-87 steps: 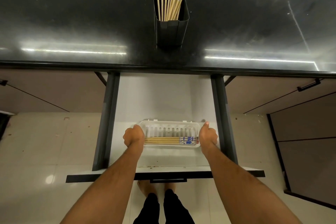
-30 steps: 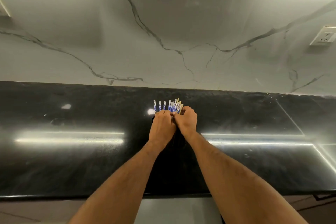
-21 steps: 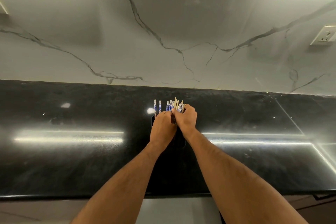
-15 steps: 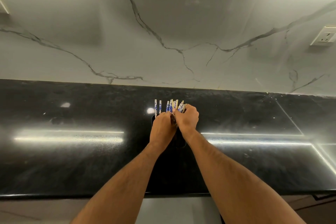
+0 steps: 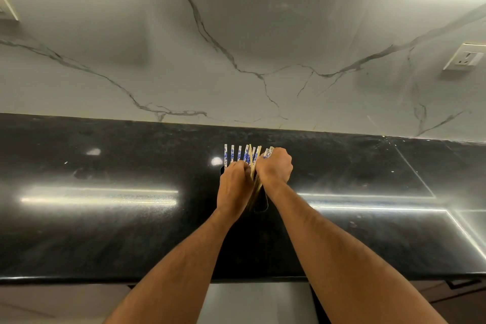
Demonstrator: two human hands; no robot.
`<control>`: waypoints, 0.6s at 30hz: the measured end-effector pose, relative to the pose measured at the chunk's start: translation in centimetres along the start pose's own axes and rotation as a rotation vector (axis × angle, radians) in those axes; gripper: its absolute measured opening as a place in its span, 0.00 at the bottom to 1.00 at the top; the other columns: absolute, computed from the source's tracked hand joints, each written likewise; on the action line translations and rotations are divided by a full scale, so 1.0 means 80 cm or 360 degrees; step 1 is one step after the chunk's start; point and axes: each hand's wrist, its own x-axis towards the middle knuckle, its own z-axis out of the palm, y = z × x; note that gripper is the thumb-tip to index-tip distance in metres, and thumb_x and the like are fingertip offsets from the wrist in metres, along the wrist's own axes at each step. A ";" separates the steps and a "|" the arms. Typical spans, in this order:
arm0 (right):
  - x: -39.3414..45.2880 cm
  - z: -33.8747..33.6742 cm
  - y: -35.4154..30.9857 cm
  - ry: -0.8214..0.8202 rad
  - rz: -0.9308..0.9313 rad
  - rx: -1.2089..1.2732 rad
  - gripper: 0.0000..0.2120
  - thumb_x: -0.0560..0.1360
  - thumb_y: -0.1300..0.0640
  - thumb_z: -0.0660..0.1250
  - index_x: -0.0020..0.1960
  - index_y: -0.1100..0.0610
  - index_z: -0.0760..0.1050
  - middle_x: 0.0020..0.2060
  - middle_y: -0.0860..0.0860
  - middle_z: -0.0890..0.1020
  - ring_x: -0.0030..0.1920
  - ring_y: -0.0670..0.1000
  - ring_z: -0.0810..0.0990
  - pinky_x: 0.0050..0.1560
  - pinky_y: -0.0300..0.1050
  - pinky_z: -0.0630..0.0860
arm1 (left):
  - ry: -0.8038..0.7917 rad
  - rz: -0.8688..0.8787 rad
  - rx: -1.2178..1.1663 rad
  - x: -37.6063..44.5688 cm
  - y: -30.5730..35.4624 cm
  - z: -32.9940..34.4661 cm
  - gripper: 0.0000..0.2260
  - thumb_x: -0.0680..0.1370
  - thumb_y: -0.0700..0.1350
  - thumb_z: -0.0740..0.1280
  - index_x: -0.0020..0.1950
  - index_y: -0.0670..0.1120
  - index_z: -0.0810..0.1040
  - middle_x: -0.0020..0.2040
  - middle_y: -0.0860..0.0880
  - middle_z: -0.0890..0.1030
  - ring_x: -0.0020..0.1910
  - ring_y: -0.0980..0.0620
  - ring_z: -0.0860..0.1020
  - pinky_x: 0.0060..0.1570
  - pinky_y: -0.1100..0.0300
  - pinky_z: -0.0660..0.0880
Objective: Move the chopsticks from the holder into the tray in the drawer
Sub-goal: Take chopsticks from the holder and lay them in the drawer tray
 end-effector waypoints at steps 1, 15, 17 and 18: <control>0.000 -0.002 -0.002 -0.0002 -0.0016 0.0011 0.07 0.76 0.58 0.72 0.42 0.58 0.76 0.43 0.55 0.84 0.38 0.52 0.80 0.27 0.41 0.72 | 0.0001 0.0003 -0.0033 -0.002 0.002 0.000 0.10 0.78 0.37 0.60 0.39 0.45 0.75 0.37 0.50 0.78 0.36 0.54 0.76 0.35 0.63 0.72; 0.004 -0.058 -0.048 0.0132 -0.0278 0.0278 0.07 0.75 0.56 0.74 0.45 0.58 0.77 0.38 0.51 0.81 0.37 0.49 0.82 0.26 0.36 0.73 | -0.0476 -0.0229 -0.0673 0.010 0.057 -0.015 0.05 0.83 0.42 0.63 0.50 0.50 0.75 0.40 0.55 0.80 0.34 0.65 0.80 0.34 0.72 0.72; 0.006 -0.074 -0.058 0.0107 -0.0313 0.0396 0.06 0.76 0.57 0.73 0.47 0.59 0.80 0.38 0.52 0.84 0.37 0.50 0.85 0.33 0.43 0.82 | -0.0538 -0.0273 -0.0846 0.016 0.066 -0.026 0.06 0.83 0.41 0.61 0.51 0.48 0.77 0.41 0.51 0.82 0.34 0.64 0.81 0.34 0.71 0.75; 0.006 -0.083 -0.062 0.0083 -0.0320 0.0474 0.05 0.76 0.57 0.73 0.48 0.59 0.80 0.38 0.52 0.85 0.35 0.50 0.86 0.36 0.45 0.84 | -0.0553 -0.0276 -0.0916 0.019 0.070 -0.033 0.06 0.84 0.41 0.61 0.52 0.46 0.78 0.43 0.48 0.83 0.35 0.61 0.82 0.37 0.69 0.77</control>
